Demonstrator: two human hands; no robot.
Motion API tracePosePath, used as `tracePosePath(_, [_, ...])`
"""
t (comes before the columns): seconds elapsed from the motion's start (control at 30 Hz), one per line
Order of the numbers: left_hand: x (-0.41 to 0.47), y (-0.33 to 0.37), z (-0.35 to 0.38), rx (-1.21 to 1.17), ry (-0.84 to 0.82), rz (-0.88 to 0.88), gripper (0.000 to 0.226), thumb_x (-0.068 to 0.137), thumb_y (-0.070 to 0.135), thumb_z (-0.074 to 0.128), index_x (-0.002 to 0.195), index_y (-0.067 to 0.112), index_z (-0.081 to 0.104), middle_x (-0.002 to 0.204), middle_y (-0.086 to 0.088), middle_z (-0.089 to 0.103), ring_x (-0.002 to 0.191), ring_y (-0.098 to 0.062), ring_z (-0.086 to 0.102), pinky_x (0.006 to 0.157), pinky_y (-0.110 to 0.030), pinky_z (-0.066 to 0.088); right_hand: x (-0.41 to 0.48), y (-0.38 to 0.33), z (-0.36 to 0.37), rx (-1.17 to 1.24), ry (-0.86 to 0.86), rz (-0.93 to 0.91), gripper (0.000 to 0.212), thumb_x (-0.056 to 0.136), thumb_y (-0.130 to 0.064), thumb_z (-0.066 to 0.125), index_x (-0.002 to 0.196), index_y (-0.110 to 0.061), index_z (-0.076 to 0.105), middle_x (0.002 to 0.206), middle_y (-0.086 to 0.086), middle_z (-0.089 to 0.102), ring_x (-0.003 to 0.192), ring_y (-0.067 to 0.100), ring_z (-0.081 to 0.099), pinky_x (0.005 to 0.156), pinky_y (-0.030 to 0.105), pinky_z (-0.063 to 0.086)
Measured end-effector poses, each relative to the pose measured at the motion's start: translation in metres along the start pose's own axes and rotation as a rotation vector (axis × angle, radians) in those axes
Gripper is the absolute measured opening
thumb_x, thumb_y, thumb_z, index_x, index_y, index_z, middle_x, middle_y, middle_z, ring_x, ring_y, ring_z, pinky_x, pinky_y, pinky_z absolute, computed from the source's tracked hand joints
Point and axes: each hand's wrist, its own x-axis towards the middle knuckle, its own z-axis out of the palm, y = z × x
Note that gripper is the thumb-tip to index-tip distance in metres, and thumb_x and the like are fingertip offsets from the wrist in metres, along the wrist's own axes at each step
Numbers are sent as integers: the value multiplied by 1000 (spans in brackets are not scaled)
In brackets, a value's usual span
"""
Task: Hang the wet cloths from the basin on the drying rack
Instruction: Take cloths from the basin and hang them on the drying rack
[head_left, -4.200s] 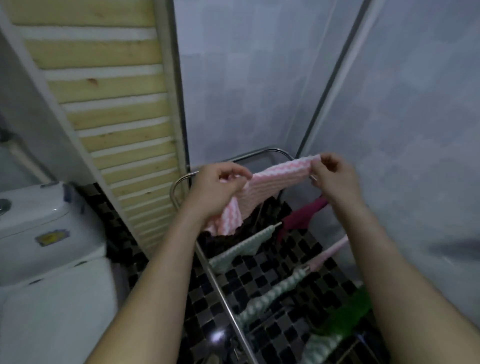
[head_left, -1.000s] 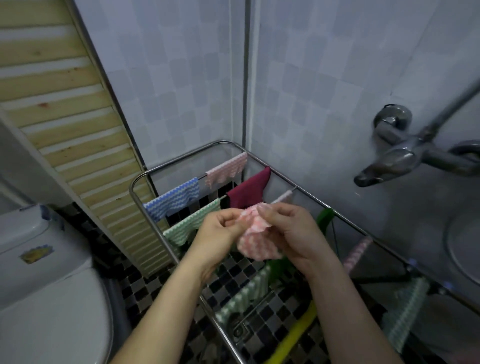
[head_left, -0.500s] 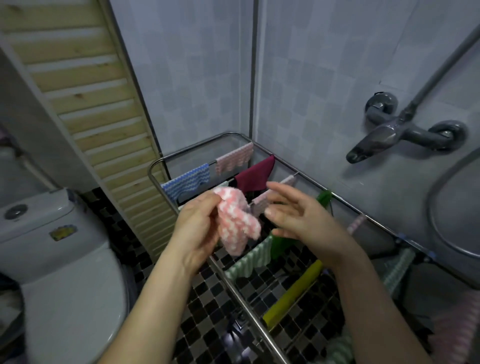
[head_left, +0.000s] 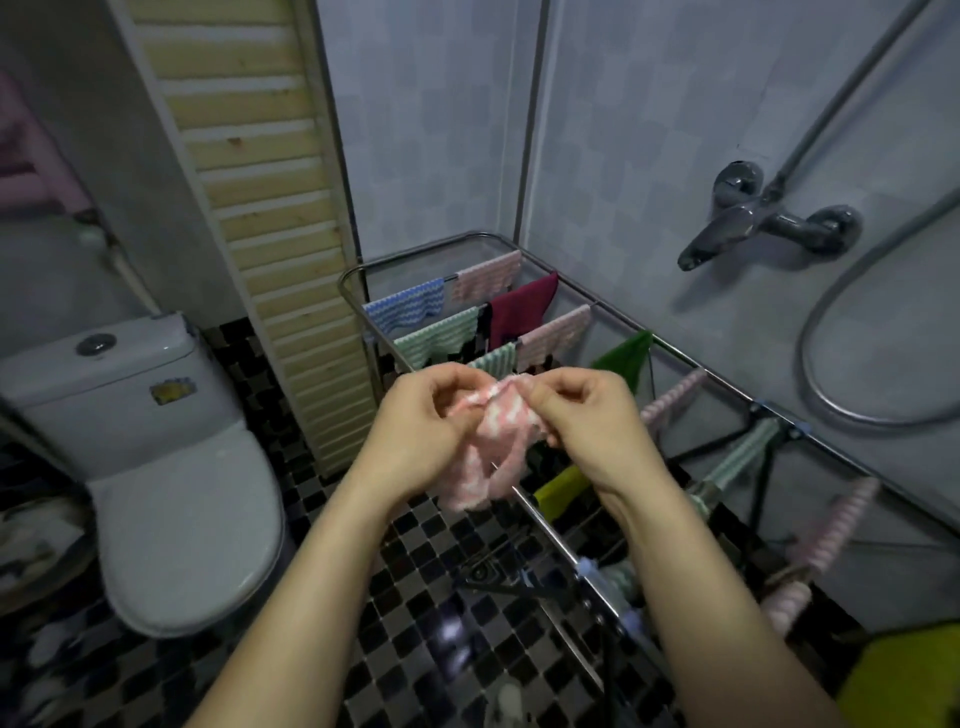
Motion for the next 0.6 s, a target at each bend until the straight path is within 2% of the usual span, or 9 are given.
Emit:
tracePosePath(0.1, [-23,2,5,109,-141,64,35,86,-2,59,99,30,63,96,10,70,94,-6,65,84,-29,52,-26,-7,-8,-35,29,22,35,91,-28,65,74,2,68,59,11,53,49,12,46,50,24,39])
tracePosePath(0.17, [-37,6,13,-11,-228,52,34,83,12,64,108,33,60,106,7,68,103,-14,64,91,-42,53,-42,-11,-16,-60,-2,38,41,92,-31,63,72,5,63,56,12,48,44,15,45,48,25,39])
tracePosePath(0.2, [-44,10,21,-85,-272,49,39,79,20,69,114,33,58,111,5,67,107,-16,64,93,-43,53,-52,-14,-21,-77,-14,42,46,93,-32,62,71,8,59,55,12,45,42,16,45,46,24,38])
tracePosePath(0.27, [-55,16,35,-149,-332,63,53,74,28,78,122,28,55,113,3,68,106,-16,65,92,-36,53,-64,-17,-27,-86,-44,53,57,95,-40,57,72,13,56,55,15,47,43,19,47,44,24,40])
tracePosePath(0.3, [-64,24,50,-161,-356,72,54,75,25,80,123,25,56,110,3,69,103,-14,67,88,-29,53,-76,-20,-38,-71,-46,79,61,95,-44,53,75,13,59,57,17,51,46,20,50,44,24,42])
tracePosePath(0.37, [-71,29,62,-124,-304,80,41,81,15,77,118,23,61,105,6,71,95,-7,68,82,-22,53,-85,-22,-48,-15,-84,157,61,96,-50,46,76,3,67,57,11,58,49,15,55,44,22,45])
tracePosePath(0.43, [-81,37,80,-49,-236,107,28,86,16,72,112,23,68,102,8,73,94,-5,68,84,-27,55,-104,-21,-71,0,-136,196,50,92,-51,50,79,-8,71,60,4,60,52,11,56,46,19,45])
tracePosePath(0.53, [-97,43,103,-97,-163,79,11,90,17,67,96,17,76,90,5,76,88,-8,70,81,-28,55,-130,-11,-107,17,-253,191,27,84,-28,70,100,-6,69,78,0,71,69,11,67,60,18,51])
tracePosePath(0.6, [-108,50,116,-151,-125,70,13,90,18,65,86,21,76,80,8,75,78,-3,68,71,-21,52,-144,-2,-127,9,-303,205,31,80,-12,76,109,-9,69,95,4,76,89,15,71,79,27,56])
